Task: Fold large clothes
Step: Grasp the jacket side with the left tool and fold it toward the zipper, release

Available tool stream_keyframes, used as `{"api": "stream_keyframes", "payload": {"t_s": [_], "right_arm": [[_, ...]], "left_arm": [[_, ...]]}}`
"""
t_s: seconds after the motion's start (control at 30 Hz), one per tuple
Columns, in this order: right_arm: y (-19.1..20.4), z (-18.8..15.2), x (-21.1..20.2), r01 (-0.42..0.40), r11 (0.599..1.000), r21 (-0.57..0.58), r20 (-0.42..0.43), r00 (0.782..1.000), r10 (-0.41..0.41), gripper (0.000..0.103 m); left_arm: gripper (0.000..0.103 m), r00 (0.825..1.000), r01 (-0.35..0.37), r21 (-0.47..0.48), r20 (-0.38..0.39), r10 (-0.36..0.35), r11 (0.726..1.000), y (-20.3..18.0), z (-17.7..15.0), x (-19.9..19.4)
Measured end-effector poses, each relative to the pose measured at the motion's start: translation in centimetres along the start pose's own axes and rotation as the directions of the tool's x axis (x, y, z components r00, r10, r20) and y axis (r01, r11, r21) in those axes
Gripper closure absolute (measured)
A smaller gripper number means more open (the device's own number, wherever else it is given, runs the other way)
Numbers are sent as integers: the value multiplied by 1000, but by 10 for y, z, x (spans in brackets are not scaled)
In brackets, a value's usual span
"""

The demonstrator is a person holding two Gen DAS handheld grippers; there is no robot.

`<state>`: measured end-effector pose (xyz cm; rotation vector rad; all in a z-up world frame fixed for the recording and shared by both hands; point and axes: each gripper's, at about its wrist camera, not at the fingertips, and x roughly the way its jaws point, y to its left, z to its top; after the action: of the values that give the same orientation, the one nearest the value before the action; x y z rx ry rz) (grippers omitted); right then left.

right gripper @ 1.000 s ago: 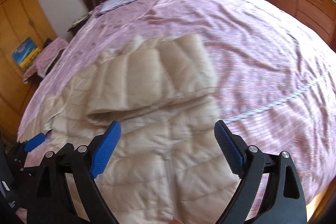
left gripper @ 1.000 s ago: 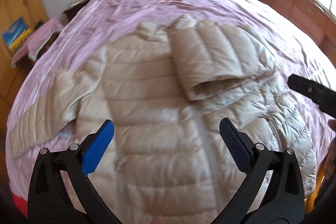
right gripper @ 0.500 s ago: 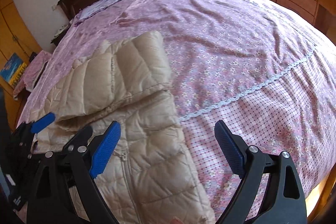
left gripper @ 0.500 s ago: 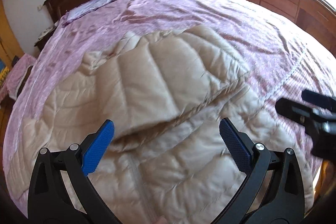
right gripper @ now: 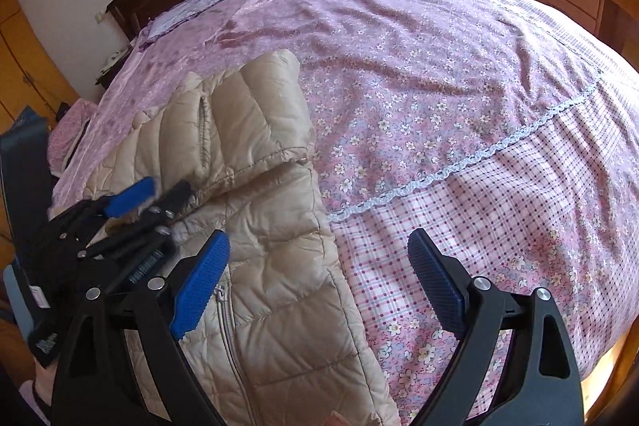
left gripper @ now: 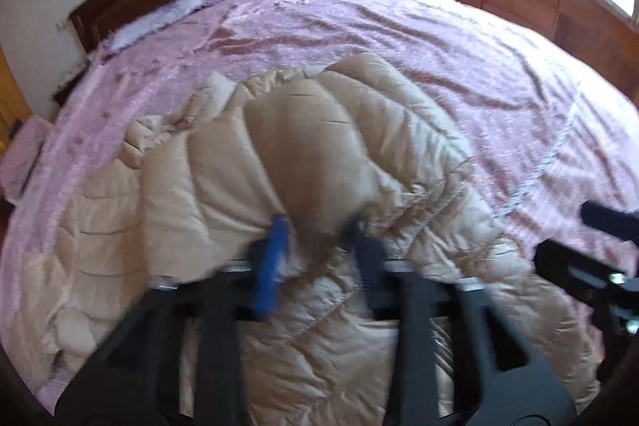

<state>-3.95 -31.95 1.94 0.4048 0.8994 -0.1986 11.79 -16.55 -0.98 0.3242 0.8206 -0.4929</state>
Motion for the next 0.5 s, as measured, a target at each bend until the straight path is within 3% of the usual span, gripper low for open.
{"api": "stream_keyframes", "payload": {"t_s": [0.23,0.5], "right_arm": [[11,-3,2,1,1000,-23,5,1000,-1,15],[23,-6,3,-2,998,-56,8,1000,3,15]], "left_arm": [[97,997,33,-98,72,-26,995,33,2,-30],[99,991,-38,-247,118,69,968,99,-1,-58]]}}
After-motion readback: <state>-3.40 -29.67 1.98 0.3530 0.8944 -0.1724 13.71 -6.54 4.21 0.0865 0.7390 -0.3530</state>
